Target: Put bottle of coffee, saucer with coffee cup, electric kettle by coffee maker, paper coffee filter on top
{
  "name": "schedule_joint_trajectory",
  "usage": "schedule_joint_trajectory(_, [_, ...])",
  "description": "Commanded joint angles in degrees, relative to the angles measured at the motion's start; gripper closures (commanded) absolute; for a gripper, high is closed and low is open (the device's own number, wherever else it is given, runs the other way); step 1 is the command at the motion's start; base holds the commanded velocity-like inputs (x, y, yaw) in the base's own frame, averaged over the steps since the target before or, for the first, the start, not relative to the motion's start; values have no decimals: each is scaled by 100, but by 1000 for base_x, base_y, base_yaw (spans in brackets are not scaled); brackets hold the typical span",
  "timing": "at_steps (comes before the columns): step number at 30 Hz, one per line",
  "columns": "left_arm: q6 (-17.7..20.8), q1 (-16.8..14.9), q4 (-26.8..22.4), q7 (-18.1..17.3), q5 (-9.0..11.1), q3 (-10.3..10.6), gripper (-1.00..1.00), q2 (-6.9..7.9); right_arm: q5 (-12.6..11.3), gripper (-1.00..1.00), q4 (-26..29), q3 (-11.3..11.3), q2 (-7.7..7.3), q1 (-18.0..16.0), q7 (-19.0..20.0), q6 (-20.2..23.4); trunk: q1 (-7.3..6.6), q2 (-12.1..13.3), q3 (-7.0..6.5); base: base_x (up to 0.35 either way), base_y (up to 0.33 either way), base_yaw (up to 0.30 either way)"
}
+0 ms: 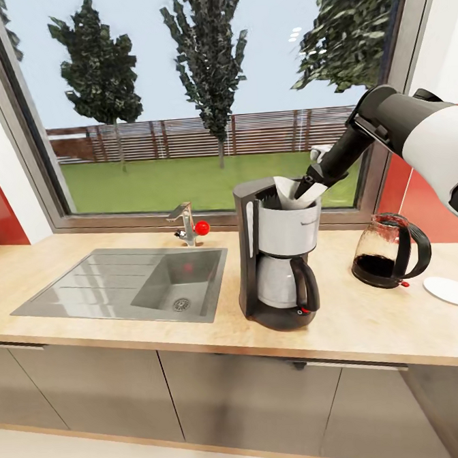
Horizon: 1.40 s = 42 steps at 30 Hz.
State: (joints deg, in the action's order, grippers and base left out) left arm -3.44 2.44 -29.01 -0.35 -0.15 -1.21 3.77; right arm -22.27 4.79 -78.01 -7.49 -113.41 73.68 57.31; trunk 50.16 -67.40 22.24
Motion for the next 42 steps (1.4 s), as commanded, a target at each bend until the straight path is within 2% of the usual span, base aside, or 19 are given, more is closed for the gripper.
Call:
schedule_joint_trajectory(1, [-8, 2, -8, -4, -2, -10, -100, 0, -40, -100, 13, -48, -6, -5, 13, 35, 0, -3, 6, -126, 0, 0])
schedule_joint_trajectory(17, [-7, 2, -8, -2, 4, -10, -100, -7, -40, -100, 21, -48, -6, -6, 14, 35, 0, -3, -5, -26, 0, 0])
schedule_joint_trajectory(39, [-6, 2, -8, 0, 3, -10, -100, -5, -40, -100, 33, -26, -32, -23, 18, 35, 0, -3, -186, 0, 0, 0])
schedule_joint_trajectory(42, [-7, 2, -8, -1, 5, -10, -100, -6, -34, -100, 37, -23, -50, -53, 112, 35, 0, -3, -212, 0, 0, 0])
